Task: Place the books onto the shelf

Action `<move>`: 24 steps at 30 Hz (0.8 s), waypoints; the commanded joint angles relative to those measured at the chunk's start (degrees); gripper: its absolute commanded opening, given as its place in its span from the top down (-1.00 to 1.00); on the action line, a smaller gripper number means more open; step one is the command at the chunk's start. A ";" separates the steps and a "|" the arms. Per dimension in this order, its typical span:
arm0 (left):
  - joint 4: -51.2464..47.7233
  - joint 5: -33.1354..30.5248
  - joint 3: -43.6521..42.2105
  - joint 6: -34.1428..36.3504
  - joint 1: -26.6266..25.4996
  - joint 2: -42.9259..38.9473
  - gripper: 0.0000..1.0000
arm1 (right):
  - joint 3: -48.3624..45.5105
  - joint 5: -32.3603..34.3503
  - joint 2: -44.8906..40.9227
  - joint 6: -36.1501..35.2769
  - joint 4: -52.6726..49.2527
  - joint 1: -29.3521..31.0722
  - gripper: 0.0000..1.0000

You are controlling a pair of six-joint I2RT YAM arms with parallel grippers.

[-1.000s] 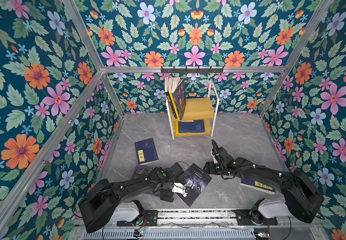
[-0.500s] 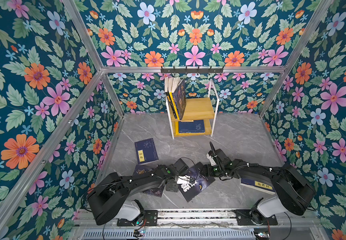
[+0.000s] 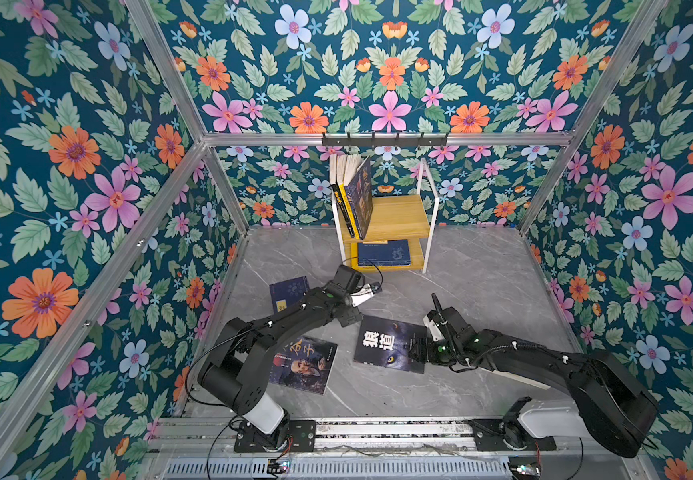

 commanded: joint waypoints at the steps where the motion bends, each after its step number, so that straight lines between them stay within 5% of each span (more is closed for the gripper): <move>1: -6.43 11.85 1.09 -12.95 5.44 -4.21 -0.88 | -0.42 -0.66 -0.83 3.59 2.28 -0.03 -0.40; 5: -12.11 28.38 -1.12 -19.92 10.14 -8.24 -0.81 | -0.75 -0.96 0.02 4.70 2.11 0.02 -0.39; 9: -9.01 36.98 -6.50 -29.80 12.11 -9.11 -0.75 | -2.15 -1.98 2.08 9.13 4.14 1.61 -0.37; 17: 2.58 44.18 -12.89 -47.60 13.72 -7.34 -0.62 | -1.21 -0.17 4.66 15.45 6.16 4.94 -0.35; 24: 5.74 42.27 -15.02 -50.44 13.62 -3.31 -0.63 | -1.12 2.04 2.86 16.79 4.54 4.94 -0.32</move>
